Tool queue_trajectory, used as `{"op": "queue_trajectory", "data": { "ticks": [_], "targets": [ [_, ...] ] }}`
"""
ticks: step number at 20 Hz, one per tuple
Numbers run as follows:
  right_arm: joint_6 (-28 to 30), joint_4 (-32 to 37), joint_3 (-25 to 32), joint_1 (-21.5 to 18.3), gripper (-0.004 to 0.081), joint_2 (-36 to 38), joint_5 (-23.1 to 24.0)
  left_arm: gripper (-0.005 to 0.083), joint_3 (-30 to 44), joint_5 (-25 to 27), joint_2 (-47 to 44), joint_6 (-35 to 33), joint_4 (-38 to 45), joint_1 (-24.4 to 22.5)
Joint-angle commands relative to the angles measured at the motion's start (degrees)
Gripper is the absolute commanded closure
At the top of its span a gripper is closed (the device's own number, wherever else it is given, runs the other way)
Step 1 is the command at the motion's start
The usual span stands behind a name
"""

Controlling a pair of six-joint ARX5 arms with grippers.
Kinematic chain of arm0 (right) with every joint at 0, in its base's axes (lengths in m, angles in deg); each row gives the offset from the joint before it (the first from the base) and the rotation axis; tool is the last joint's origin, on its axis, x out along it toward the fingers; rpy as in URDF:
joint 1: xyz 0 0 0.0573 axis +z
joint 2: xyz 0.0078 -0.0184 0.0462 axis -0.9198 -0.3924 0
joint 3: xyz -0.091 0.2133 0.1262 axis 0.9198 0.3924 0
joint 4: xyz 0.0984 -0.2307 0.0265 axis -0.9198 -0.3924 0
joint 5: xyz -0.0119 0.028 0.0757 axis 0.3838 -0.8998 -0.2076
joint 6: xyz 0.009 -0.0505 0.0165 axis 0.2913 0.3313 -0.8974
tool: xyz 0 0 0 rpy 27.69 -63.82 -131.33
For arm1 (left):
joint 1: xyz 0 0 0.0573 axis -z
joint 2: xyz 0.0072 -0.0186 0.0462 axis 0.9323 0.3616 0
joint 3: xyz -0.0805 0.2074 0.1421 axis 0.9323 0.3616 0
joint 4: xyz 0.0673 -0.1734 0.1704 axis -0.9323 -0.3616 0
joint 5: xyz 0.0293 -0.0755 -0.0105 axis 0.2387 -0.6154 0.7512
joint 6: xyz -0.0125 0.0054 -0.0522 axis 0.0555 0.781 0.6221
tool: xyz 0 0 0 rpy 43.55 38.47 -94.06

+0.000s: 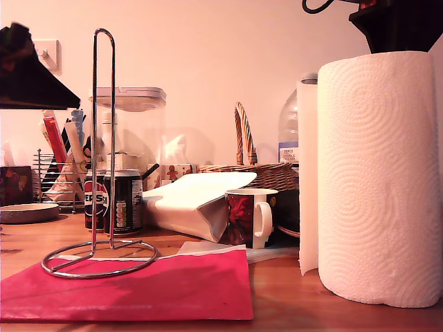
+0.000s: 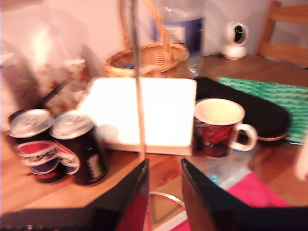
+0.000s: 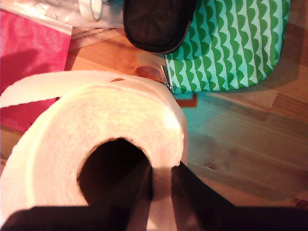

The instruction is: Insert the paper towel roll into the metallic stand.

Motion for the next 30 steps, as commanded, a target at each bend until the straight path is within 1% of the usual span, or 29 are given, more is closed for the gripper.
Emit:
{"op": "queue_trajectory", "data": {
  "ticks": [1,4,6,19,24,30],
  "targets": [
    [0.33,0.44,-0.24,0.26,0.0783,-0.63,0.02,0.0588,4.24,0.11,0.37,0.15,3.21,0.00],
    [0.33,0.59,-0.24,0.26,0.0783,-0.63,0.00,0.0555,6.75,0.48,2.64,0.15,8.15,0.02],
    [0.28,0.68,-0.24,0.26,0.0783,-0.63,0.00,0.0555,7.10,0.52,5.97,0.15,11.98,0.07],
    [-0.26,0.66,-0.24,0.26,0.0783,-0.63,-0.02,0.0555,6.27,0.92,37.40,-0.09,39.17,-0.11],
    [-0.35,0.63,-0.24,0.26,0.0783,-0.63,-0.02,0.0556,2.67,0.70,46.66,-0.09,43.17,-0.11],
    [-0.33,0.55,-0.24,0.28,0.0783,-0.63,-0.07,0.0558,-1.57,0.79,52.61,-0.09,42.93,-0.26]
  ]
}}
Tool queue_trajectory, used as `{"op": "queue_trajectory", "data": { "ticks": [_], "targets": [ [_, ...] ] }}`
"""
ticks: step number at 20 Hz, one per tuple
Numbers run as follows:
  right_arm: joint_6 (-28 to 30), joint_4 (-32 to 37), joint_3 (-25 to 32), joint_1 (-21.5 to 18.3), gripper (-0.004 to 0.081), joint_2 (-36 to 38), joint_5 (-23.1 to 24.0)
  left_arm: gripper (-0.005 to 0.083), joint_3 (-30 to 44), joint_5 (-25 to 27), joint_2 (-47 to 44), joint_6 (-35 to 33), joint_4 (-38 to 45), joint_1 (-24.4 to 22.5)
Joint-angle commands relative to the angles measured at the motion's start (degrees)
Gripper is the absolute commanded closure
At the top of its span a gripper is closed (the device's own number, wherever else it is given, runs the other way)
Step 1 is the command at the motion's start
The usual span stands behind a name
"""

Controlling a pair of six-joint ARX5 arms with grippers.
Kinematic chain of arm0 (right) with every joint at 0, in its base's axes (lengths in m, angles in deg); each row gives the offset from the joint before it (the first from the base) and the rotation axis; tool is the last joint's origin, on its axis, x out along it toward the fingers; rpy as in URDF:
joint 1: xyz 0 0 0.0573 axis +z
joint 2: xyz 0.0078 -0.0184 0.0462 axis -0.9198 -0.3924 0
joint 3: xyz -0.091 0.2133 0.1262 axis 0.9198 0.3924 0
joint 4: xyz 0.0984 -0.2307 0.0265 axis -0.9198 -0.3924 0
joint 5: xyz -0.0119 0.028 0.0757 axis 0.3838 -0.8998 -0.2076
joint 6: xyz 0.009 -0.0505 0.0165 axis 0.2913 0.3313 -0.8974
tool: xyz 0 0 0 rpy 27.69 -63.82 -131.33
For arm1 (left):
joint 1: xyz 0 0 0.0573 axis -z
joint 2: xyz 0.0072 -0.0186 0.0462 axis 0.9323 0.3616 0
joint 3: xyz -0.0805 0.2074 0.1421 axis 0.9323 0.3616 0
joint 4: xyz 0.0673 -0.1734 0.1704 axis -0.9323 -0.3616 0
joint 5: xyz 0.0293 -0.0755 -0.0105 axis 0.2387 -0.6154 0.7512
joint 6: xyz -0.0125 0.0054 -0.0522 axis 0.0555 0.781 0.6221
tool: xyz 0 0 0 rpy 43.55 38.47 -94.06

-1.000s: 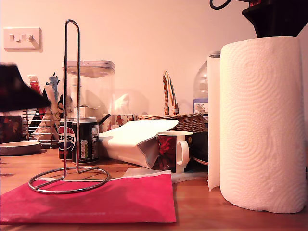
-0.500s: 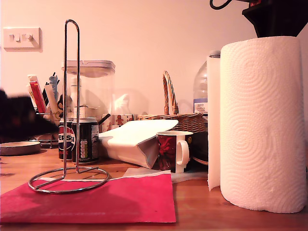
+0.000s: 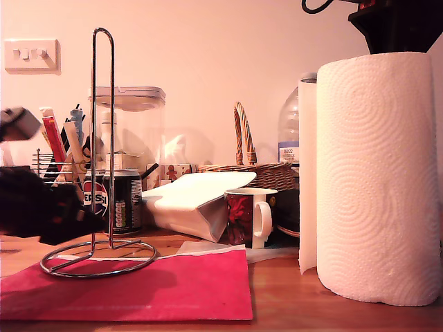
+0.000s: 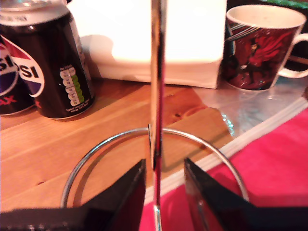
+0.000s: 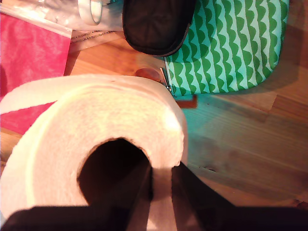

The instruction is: Insert the paper towel roll into the metallic stand.

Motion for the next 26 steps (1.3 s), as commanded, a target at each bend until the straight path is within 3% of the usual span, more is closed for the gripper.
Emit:
{"op": "queue_trajectory", "data": {
  "ticks": [1,9,22,26],
  "targets": [
    [-0.22,0.15,-0.26,0.28,0.0783,-0.63,-0.04,0.0565,-0.42,0.00,1.09,-0.07,0.35,-0.24],
    [-1.66,-0.22,-8.50,1.84,0.0783,-0.63,-0.02,0.0795,-0.50,0.11,1.46,-0.13,-2.21,-0.24],
    [-4.20,-0.61,-25.90,9.60,0.0783,-0.63,-0.09,0.0796,-0.50,-2.95,1.46,-1.62,-5.55,-0.24],
    [-4.74,-0.61,-29.83,10.62,0.0783,-0.63,-4.87,0.0796,-0.50,-3.85,1.46,-1.64,-5.57,-0.24]
  ]
}}
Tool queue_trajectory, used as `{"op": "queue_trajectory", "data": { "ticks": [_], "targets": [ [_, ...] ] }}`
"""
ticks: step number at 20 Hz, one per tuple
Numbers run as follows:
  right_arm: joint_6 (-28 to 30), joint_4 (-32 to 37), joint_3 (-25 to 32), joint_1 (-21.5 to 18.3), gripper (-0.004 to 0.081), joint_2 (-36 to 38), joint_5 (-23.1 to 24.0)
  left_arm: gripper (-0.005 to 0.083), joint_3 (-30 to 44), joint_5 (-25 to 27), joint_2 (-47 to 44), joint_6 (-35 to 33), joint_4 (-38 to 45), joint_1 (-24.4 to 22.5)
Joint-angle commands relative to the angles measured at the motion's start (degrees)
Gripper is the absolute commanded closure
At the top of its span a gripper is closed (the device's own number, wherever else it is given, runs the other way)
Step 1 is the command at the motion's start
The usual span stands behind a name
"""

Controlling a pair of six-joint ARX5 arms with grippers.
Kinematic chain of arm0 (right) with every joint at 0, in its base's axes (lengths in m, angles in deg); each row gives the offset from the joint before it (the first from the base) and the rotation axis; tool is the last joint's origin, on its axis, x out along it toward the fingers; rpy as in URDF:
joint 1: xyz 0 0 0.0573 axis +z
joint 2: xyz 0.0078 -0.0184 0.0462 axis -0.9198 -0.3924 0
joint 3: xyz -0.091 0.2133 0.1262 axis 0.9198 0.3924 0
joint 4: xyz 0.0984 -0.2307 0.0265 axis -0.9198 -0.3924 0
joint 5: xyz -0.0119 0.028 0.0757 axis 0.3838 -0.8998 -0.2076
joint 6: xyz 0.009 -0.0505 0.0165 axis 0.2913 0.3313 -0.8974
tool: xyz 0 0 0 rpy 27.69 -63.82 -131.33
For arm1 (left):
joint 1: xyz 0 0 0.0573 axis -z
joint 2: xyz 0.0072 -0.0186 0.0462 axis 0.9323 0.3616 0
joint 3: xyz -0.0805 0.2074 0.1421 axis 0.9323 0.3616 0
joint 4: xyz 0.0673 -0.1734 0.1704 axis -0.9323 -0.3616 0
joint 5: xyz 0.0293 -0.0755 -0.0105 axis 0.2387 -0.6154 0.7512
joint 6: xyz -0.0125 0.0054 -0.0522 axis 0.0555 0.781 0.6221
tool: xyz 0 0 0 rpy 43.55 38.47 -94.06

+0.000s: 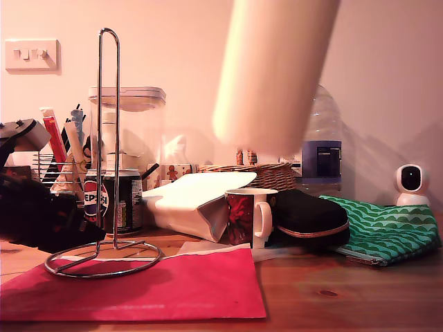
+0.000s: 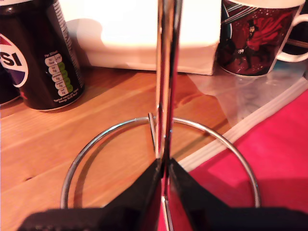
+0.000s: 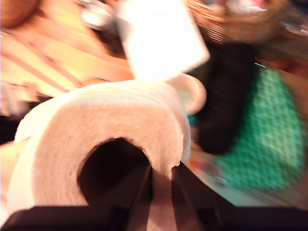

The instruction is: Insert the paper towel roll into the metallic stand.

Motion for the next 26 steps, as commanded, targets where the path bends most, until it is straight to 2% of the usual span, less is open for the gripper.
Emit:
{"op": "queue_trajectory", "data": {
  "ticks": [1,10,15,19,26],
  "targets": [
    [-0.22,0.72,-2.43,1.14,0.0783,-0.26,-1.38,0.0796,0.74,-1.66,0.81,-0.07,-1.62,0.17],
    [-0.74,3.93,-9.88,2.05,0.0783,-0.28,-7.56,0.0796,0.74,-9.18,0.81,-3.08,-3.34,0.50],
    [-2.67,7.91,-11.26,2.08,0.0783,-1.14,-12.52,0.0796,0.74,-10.21,0.81,-3.98,-3.82,1.73],
    [-2.99,7.50,-11.28,2.93,0.0783,-3.98,-14.01,0.0796,0.72,-10.21,0.81,-4.15,-3.96,1.75],
    [-2.99,6.58,-12.35,4.70,0.0783,-7.61,-13.75,0.0796,0.59,-10.45,0.81,-4.63,-4.98,1.88]
  ]
}}
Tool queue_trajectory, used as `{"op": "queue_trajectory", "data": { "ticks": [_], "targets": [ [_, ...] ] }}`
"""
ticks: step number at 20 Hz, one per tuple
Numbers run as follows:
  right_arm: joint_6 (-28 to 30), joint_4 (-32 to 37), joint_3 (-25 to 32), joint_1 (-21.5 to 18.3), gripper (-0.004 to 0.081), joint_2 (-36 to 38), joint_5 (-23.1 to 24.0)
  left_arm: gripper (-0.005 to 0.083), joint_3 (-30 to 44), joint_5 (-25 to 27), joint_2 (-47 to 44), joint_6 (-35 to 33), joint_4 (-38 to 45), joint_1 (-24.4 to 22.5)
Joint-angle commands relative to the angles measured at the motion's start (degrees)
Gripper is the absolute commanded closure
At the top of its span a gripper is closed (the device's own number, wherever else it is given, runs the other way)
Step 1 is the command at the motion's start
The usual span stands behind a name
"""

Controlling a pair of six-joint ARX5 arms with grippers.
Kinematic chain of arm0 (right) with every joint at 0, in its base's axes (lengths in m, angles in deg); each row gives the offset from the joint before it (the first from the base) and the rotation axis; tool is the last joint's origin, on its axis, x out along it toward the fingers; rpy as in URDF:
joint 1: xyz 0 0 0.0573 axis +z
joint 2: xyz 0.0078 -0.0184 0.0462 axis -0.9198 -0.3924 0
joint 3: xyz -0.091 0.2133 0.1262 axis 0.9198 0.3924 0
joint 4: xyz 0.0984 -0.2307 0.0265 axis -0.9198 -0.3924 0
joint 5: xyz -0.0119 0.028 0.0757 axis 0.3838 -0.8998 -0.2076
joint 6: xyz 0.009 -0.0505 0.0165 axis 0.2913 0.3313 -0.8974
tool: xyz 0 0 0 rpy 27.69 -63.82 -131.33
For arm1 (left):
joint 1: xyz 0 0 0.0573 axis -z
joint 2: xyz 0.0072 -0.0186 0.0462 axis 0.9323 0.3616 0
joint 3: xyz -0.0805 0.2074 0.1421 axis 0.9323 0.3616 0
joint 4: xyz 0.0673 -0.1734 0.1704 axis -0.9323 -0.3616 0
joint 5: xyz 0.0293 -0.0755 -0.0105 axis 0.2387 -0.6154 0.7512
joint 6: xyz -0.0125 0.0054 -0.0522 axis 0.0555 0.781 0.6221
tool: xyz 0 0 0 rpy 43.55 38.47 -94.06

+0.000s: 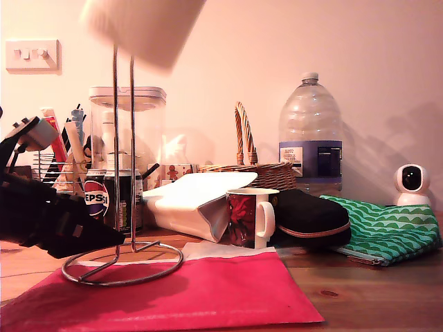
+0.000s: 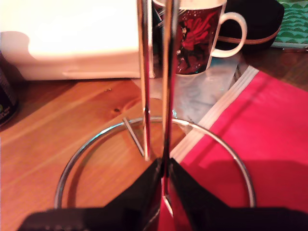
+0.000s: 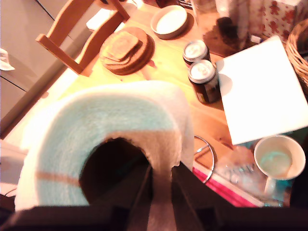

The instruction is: Insert the paper towel roll into the metallic stand.

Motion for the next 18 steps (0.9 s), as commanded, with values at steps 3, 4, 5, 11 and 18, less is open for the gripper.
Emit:
{"op": "queue_trajectory", "data": {
  "ticks": [3,4,5,11,18],
  "targets": [
    [-0.26,0.46,-3.54,0.87,0.0783,-0.55,-0.33,0.0796,0.94,-0.81,1.16,-2.93,-3.63,1.64],
    [-0.28,0.35,-4.33,0.87,0.0783,-0.57,-0.33,0.0796,0.83,-0.81,1.16,-3.06,-3.65,1.97],
    [-0.39,-0.35,-4.92,0.87,0.0783,-0.57,-0.26,0.0796,0.74,-0.79,1.16,-3.08,-3.67,2.36],
    [-1.75,-5.22,-5.07,2.08,0.0783,-3.04,3.08,0.0796,0.70,-0.79,1.16,-3.69,-3.69,3.06],
    [-1.88,-5.25,-5.07,4.81,0.0783,-7.76,9.40,0.0796,0.68,-0.85,1.16,-4.11,-4.28,3.13]
  ]
}}
